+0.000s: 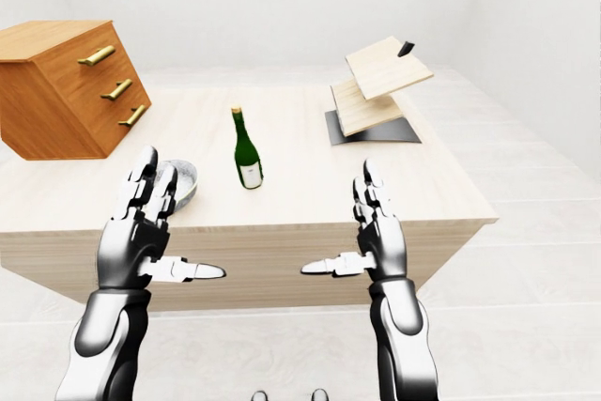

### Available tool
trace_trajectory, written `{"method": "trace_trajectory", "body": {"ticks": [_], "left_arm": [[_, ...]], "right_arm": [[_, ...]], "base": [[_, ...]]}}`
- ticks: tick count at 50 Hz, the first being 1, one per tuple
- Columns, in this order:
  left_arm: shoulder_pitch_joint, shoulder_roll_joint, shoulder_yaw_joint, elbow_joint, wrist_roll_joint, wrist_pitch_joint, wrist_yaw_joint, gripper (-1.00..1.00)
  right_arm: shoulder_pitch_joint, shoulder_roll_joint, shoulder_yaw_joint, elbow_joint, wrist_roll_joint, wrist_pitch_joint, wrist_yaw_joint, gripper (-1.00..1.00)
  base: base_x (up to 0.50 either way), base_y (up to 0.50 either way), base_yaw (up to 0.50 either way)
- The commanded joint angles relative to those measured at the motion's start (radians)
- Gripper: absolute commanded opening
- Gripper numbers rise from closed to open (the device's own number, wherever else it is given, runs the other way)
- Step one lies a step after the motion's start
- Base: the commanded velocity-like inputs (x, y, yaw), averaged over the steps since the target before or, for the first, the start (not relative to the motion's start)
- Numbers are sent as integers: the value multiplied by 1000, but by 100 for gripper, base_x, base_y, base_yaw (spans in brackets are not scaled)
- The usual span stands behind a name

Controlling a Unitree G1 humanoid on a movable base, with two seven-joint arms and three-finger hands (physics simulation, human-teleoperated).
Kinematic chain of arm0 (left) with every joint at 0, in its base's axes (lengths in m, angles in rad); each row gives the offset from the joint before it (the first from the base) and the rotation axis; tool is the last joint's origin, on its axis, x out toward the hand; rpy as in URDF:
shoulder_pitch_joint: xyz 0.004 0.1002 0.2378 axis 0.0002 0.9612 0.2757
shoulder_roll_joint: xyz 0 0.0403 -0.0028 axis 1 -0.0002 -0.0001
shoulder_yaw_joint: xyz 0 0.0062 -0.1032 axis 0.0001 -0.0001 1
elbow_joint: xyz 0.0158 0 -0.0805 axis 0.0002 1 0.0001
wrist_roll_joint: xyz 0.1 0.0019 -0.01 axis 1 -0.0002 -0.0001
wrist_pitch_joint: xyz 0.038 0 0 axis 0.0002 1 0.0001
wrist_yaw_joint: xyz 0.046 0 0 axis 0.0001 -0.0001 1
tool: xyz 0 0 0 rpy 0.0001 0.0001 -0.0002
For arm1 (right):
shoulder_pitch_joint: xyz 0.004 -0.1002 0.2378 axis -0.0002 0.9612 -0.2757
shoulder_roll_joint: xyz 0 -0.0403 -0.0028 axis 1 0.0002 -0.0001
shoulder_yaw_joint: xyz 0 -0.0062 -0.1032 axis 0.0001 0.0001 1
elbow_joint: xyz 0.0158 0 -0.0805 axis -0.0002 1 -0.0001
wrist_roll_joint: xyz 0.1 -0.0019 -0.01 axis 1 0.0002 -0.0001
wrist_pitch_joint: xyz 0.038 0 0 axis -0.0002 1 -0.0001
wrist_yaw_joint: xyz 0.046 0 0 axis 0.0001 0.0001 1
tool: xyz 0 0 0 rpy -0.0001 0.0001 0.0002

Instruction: Put the wine bottle on the wine rack.

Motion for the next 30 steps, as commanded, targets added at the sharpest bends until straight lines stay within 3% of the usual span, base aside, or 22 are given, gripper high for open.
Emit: {"method": "trace_trajectory", "body": {"ticks": [1, 6, 10, 30], "left_arm": [[4, 0, 11, 4, -5, 0, -7, 100], [14, -1, 5, 7, -1, 0, -9, 100], [16, -2, 5, 6, -2, 0, -10, 100], [28, -5, -6, 10, 5, 0, -10, 100]], "right_arm": [[12, 1, 15, -1, 19, 0, 19, 100], [8, 4, 11, 8, 25, 0, 14, 100], [11, 0, 16, 23, 7, 0, 15, 100], [15, 0, 15, 61, 3, 0, 19, 100]], "base": [[0, -50, 0], [0, -50, 0], [0, 0, 16], [0, 0, 50]]}}
